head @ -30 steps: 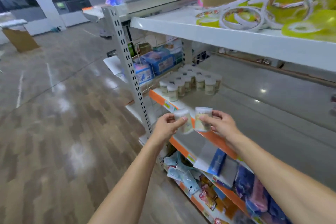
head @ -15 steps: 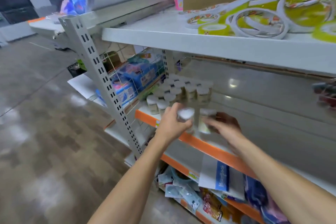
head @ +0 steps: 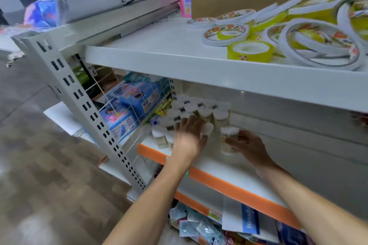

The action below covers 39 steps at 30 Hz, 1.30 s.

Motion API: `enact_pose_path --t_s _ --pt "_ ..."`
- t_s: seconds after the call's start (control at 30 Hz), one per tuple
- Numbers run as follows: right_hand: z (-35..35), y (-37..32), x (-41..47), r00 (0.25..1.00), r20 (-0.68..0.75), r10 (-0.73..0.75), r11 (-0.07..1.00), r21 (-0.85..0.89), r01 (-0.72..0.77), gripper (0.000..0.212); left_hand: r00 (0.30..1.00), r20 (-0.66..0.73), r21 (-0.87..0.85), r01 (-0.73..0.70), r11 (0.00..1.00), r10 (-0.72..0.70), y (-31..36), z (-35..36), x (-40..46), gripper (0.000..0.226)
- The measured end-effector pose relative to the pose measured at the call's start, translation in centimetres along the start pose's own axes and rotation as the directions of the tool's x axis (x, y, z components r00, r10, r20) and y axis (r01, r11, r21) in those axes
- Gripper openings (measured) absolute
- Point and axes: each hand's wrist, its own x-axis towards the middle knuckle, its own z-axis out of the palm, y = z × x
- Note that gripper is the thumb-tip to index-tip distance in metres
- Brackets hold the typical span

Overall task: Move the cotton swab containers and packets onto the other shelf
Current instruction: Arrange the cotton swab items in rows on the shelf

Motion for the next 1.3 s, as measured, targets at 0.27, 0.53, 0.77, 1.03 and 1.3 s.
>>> enact_pose_path --t_s 0.27,0.53,0.77,1.03,1.3 --pt "2.4 1.7 1.2 0.988 -0.139 -0.074 0.996 -0.054 0.067 0.042 0.997 -0.011 0.101 -0.077 0.992 0.079 -1.4 1.9 3.7 0.041" --pt "5.8 3.3 1.8 0.963 -0.247 -0.111 0.992 -0.083 0.093 0.047 0.992 -0.033 0.117 -0.115 0.986 0.12 -3.4 3.1 5.1 0.041" --pt "7.5 3.7 2.6 0.938 -0.338 -0.081 0.997 -0.035 0.074 0.049 0.992 0.03 0.096 -0.125 0.987 0.123 -3.7 2.9 5.7 0.039" --pt "8.7 3.7 3.7 0.91 -0.409 -0.062 0.998 -0.019 0.059 0.046 0.993 0.05 -0.018 -0.109 0.994 0.11 -4.2 2.7 5.6 0.039" --pt "9.5 4.1 3.5 0.87 -0.48 -0.116 0.993 -0.069 0.095 0.048 0.991 0.085 -0.038 -0.099 0.994 0.102 -4.2 2.6 5.7 0.04"
